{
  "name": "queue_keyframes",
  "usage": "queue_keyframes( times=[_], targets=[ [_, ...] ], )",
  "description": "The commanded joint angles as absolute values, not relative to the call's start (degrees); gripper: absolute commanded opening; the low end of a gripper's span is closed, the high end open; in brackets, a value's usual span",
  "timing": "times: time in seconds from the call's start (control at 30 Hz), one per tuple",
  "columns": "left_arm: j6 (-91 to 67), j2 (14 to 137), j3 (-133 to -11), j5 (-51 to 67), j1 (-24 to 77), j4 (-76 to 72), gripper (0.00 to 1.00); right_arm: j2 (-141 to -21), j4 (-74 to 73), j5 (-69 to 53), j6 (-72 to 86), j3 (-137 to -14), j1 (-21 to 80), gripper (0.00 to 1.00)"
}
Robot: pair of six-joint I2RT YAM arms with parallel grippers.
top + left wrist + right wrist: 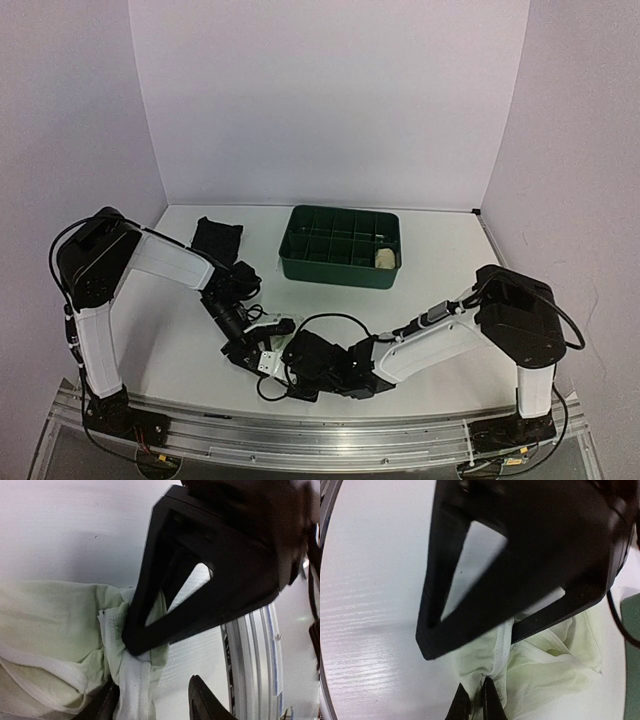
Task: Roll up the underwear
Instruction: Roll the underwear to the center of the board.
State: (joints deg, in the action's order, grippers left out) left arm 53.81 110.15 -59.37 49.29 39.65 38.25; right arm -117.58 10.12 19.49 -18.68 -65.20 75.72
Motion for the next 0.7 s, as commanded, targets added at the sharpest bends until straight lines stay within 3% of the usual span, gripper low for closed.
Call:
queue_keyframes(
  times=[0.0, 0.4, 0.67],
  targets=[
    [59.3, 100.4, -56.7, 49.1, 36.7, 34.9, 0.57, -115.4, 0.0, 3.1, -2.8, -65.7, 71.1, 0.0],
    [68.1, 84.2, -39.2, 40.8, 36.9, 14.0, 0.62, -122.2, -1.6, -24.4, 17.3, -70.2, 63.3, 0.0],
    [70.0, 86.8, -38.0, 32.0, 44.2, 3.9, 0.63, -126.7, -1.4, -32.0, 25.0, -74.8, 59.9, 0.0]
  ],
)
